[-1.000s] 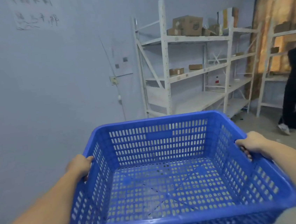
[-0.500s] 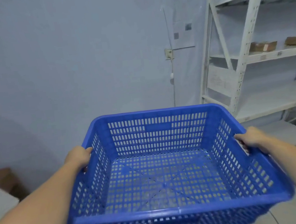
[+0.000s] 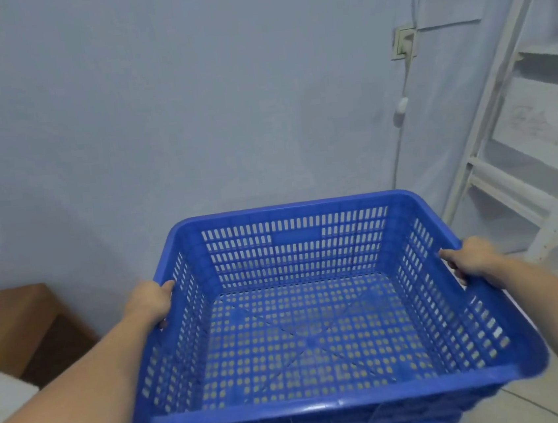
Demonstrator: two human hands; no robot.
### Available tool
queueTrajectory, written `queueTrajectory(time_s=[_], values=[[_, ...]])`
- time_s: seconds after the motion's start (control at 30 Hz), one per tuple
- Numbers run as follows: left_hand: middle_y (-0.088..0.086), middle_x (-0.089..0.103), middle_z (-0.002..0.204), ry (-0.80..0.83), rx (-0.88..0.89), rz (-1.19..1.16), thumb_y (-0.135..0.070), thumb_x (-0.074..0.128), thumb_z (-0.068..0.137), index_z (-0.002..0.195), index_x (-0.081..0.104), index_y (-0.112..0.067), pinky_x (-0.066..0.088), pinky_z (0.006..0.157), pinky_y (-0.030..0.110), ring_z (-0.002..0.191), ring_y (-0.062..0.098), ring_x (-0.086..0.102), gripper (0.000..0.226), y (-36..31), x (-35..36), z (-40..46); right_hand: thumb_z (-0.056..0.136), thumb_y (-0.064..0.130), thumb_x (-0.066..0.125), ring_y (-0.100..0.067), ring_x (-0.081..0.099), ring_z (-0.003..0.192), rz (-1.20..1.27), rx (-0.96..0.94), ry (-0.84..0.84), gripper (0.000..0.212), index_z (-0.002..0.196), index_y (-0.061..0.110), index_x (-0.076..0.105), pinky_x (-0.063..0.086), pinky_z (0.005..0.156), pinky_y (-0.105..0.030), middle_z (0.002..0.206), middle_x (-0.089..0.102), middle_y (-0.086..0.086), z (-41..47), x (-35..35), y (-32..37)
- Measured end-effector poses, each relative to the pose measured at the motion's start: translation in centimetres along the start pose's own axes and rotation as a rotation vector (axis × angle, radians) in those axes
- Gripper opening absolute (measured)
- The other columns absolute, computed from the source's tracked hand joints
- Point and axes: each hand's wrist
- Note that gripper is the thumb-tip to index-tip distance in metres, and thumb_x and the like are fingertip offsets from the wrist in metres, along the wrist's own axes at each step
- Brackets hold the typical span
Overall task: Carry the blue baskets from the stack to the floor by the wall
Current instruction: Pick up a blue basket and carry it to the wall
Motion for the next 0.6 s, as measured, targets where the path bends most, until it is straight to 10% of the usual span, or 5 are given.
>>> queueTrajectory(time_s=[0.2,0.3,0.47,0.6], values=[[0.008,0.061,0.048,0.028,-0.013,0.081,-0.026,0.037,0.106,0.126,0.065,0.002,0.041,0.05,0.025,0.062,0.021,0.065,0.044,-2.6,3.6,7.8,0.097,0.024,0.061,-0.028,0.057,0.038,-0.04,0.0,0.038,0.045,0.058,0.002,0.058,0.041,0.038,-0.028,0.052,0.064,-0.028,7.9,4.2,1.8],[0.014,0.075,0.092,0.013,-0.047,0.051,-0.022,0.04,0.105,0.144,0.048,-0.004,0.052,0.069,0.033,0.095,0.028,0.072,0.043,-4.2,6.4,12.0,0.098,0.026,0.059,-0.031,0.06,0.043,-0.072,0.015,0.082,0.044,0.063,-0.001,0.062,0.049,0.053,-0.035,0.057,0.067,-0.029,12.4,6.7,2.4],[-0.012,0.037,0.019,0.031,-0.149,0.078,-0.034,0.045,0.104,0.115,0.066,0.01,0.052,0.082,0.037,0.093,0.035,0.07,0.05,-4.8,12.9,18.9,0.098,0.025,0.061,-0.027,0.059,0.039,-0.081,0.058,0.112,0.043,0.062,0.001,0.059,0.046,0.05,-0.033,0.046,0.062,-0.015,20.2,11.9,2.6],[0.011,0.064,0.054,0.061,-0.137,0.102,-0.038,0.04,0.107,0.098,0.067,0.008,0.05,0.077,0.038,0.084,0.04,0.07,0.054,-3.5,19.7,24.0,0.099,0.03,0.06,-0.024,0.06,0.037,-0.088,0.114,0.139,0.044,0.072,-0.004,0.064,0.042,0.045,-0.029,0.046,0.062,-0.011,25.5,17.3,0.9]])
Point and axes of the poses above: each hand's wrist, its own z-axis towards the middle knuckle, its own x-axis out of the palm, y = z × x
